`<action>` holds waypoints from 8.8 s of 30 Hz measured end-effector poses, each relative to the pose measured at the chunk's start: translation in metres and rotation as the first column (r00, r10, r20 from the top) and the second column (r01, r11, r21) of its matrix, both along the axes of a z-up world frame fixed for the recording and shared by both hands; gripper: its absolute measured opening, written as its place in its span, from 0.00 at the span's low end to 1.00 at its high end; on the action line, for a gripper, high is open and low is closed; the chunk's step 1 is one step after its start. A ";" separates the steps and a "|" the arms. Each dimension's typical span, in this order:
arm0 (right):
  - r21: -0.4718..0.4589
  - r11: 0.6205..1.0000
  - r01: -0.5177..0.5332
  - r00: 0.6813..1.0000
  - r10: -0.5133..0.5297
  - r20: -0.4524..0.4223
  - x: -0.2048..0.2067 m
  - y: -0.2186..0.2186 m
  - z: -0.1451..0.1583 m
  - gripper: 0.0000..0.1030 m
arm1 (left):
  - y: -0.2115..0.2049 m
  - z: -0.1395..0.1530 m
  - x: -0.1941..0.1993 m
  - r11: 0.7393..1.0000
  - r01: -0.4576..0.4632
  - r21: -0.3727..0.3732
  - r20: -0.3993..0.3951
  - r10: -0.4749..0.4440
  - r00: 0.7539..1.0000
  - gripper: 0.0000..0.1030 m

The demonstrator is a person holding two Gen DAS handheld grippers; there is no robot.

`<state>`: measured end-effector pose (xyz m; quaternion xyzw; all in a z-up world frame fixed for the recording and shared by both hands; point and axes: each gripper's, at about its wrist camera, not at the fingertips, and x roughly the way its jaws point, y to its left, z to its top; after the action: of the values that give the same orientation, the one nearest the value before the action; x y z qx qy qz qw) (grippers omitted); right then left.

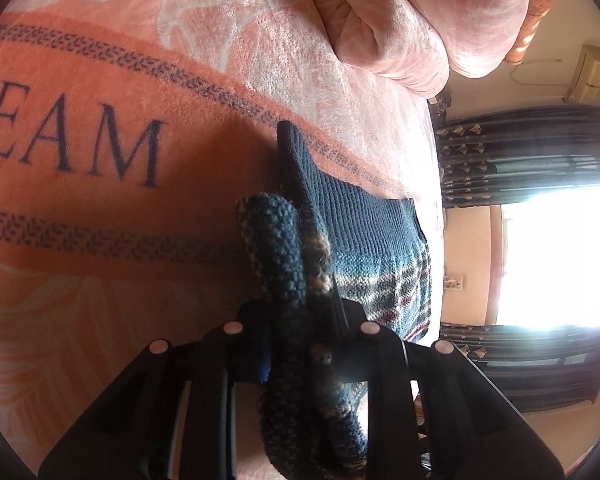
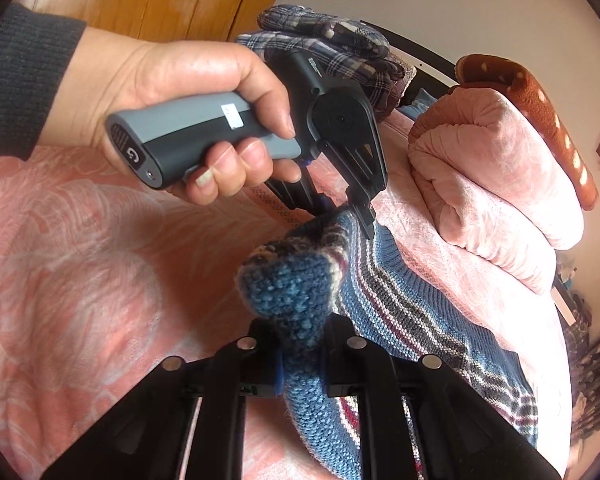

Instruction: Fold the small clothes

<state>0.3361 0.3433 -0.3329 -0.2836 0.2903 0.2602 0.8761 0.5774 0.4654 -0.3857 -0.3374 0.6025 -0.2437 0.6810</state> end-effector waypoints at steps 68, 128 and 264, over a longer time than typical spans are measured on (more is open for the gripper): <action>0.453 0.777 0.438 0.899 -0.378 -0.221 0.024 -0.288 0.098 0.11 | -0.325 0.152 0.027 0.899 0.127 0.420 0.035 -0.156 0.987 0.19; 0.584 0.377 0.719 0.695 -0.379 -0.611 0.032 -0.455 -0.041 0.11 | -0.521 0.038 0.035 0.632 0.225 0.741 -0.020 -0.315 0.949 0.20; 0.453 0.642 0.619 0.266 0.371 -0.890 0.280 -0.487 -0.112 0.81 | -0.252 -0.053 -0.107 0.935 0.014 -0.354 0.042 0.001 0.999 0.90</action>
<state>0.6164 -0.1438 -0.4447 0.3516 0.6403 0.3868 0.5628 0.4702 0.2130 -0.4390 -0.4474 0.5356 -0.3572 0.6208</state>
